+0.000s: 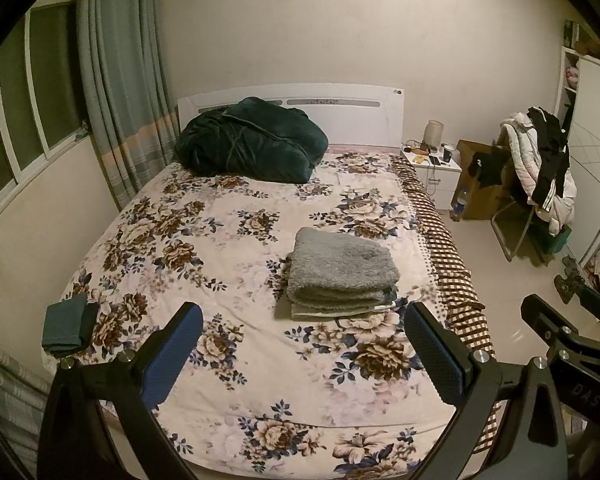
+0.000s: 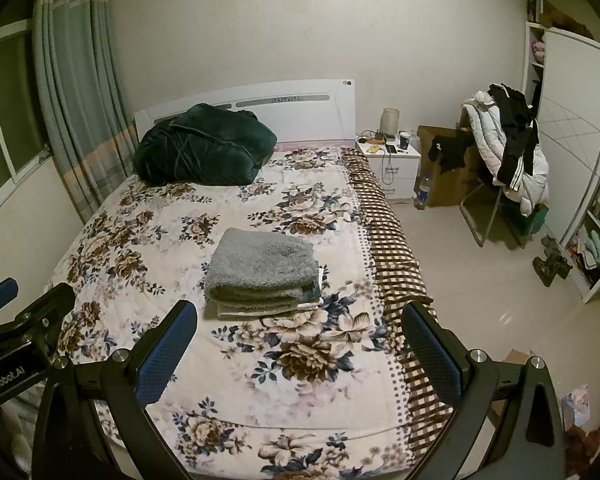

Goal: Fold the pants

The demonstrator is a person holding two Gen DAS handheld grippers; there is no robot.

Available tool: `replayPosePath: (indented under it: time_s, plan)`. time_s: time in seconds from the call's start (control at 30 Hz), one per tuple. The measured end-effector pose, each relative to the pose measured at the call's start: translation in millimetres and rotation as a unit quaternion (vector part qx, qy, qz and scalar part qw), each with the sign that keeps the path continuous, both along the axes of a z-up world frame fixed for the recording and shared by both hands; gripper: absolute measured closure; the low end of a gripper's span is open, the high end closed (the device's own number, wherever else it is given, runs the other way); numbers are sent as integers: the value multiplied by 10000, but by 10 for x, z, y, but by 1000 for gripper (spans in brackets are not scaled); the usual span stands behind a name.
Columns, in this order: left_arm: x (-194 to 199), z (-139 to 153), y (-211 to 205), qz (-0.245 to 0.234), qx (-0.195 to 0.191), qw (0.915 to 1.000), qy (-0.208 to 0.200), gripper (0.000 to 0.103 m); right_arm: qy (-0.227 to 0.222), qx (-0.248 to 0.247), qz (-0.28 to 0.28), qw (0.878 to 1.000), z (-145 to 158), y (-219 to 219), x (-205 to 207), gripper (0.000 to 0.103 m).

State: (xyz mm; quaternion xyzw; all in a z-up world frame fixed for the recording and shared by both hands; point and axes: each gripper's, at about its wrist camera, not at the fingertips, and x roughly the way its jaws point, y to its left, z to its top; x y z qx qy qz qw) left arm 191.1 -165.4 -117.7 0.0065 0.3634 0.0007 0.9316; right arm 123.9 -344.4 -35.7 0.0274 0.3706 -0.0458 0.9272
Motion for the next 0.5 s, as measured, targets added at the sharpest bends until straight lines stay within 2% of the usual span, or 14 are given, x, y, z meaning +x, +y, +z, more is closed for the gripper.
replayPosePath:
  time_s: [0.5]
  plan:
    - [-46,7,43,75,21,10000,-61,0,-32,-12,-7,10000,-13,37,-13,0]
